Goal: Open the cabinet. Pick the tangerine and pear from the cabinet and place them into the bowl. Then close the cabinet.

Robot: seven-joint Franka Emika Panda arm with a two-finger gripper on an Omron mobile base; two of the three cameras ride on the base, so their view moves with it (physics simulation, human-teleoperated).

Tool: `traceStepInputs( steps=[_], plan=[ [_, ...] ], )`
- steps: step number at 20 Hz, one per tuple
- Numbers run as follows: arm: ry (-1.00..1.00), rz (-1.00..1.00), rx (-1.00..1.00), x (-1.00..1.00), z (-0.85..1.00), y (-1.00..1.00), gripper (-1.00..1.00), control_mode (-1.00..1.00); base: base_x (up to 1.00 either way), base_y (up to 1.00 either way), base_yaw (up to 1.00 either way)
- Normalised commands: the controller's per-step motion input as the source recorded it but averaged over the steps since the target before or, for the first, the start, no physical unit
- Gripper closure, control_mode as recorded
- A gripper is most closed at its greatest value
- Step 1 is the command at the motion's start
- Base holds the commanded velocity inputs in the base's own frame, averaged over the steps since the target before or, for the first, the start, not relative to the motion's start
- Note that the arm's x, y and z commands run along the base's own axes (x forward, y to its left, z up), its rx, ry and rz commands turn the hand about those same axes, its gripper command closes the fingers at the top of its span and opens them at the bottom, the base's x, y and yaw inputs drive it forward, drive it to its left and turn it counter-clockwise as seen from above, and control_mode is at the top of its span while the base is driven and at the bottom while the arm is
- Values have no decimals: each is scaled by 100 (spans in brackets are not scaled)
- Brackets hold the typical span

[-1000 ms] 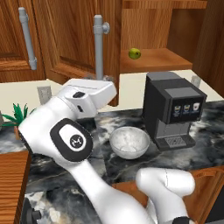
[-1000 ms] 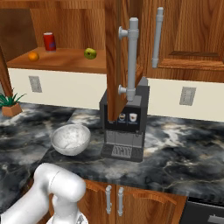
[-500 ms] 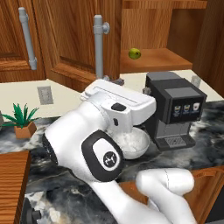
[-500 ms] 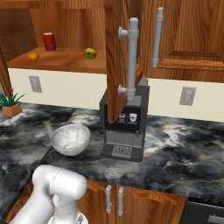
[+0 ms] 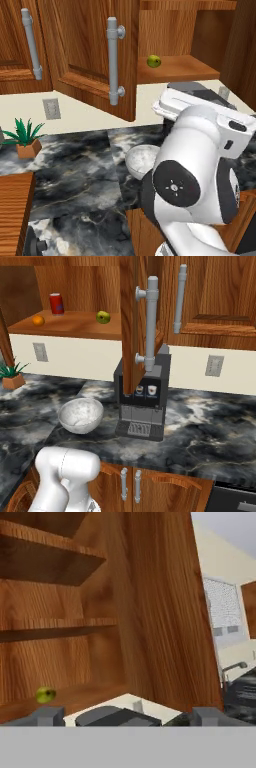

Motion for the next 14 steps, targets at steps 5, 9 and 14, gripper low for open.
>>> traceStepInputs(
  steps=[5,9,14],
  plan=[
    [0,41,10,7,0,-54,-100,-100,0,0,0],
    [-4,42,0,58,0,-2,-100,-100,0,0,0],
    [-15,25,-3,60,0,0,-100,-100,0,0,0]
  ],
)
